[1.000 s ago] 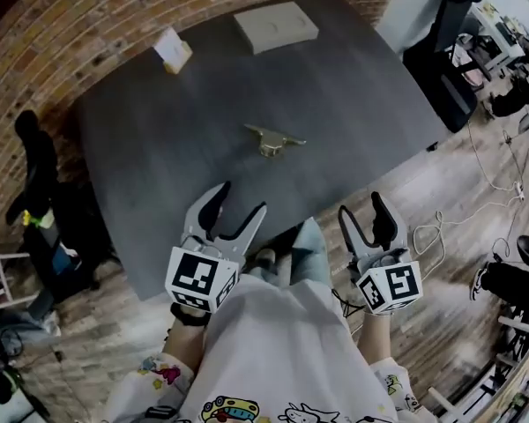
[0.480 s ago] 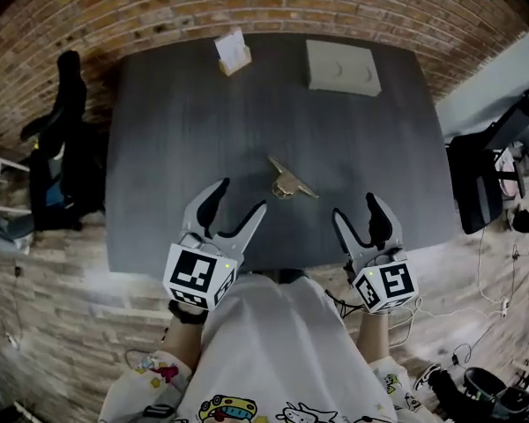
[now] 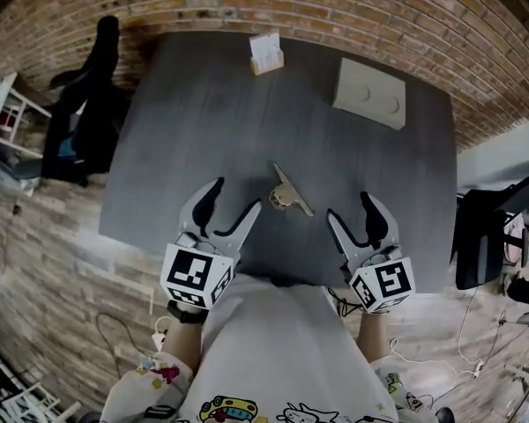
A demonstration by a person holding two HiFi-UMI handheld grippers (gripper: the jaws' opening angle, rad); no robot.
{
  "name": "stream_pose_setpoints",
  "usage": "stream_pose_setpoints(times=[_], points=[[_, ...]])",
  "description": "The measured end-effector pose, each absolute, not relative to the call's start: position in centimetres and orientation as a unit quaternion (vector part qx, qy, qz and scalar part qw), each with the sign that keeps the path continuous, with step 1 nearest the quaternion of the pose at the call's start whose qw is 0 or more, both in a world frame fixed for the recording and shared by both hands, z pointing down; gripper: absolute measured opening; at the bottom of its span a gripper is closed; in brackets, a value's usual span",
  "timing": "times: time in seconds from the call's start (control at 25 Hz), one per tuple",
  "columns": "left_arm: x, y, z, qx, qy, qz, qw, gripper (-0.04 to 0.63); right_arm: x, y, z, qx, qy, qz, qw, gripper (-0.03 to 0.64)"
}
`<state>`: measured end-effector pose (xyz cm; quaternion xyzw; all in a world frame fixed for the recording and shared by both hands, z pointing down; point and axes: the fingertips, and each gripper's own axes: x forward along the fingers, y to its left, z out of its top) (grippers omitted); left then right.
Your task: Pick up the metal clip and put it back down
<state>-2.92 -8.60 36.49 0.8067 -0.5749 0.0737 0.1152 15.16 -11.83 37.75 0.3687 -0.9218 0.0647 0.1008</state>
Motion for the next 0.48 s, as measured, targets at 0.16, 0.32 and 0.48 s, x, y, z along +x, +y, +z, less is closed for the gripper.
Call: stream_pose_setpoints(times=[0.16,0.32,0.48], points=[[-3.1,-8.1,36.7,0.792,-0.595,0.073,0.119,0.298,14.7,-12.2,38.0,0.344,-0.931,0.066,0.101,0.301],[-3.5,-7.8,36.6,0.786,-0.603,0.073,0.119,0.298,14.2,-12.1,38.3,0.332,-0.935,0.070,0.100,0.301],[-4.0,-7.4,36.3,0.785,-0.604,0.072,0.119,0.298,13.3,-12.1,38.5,0.324,-0.937,0.072,0.109,0.301]])
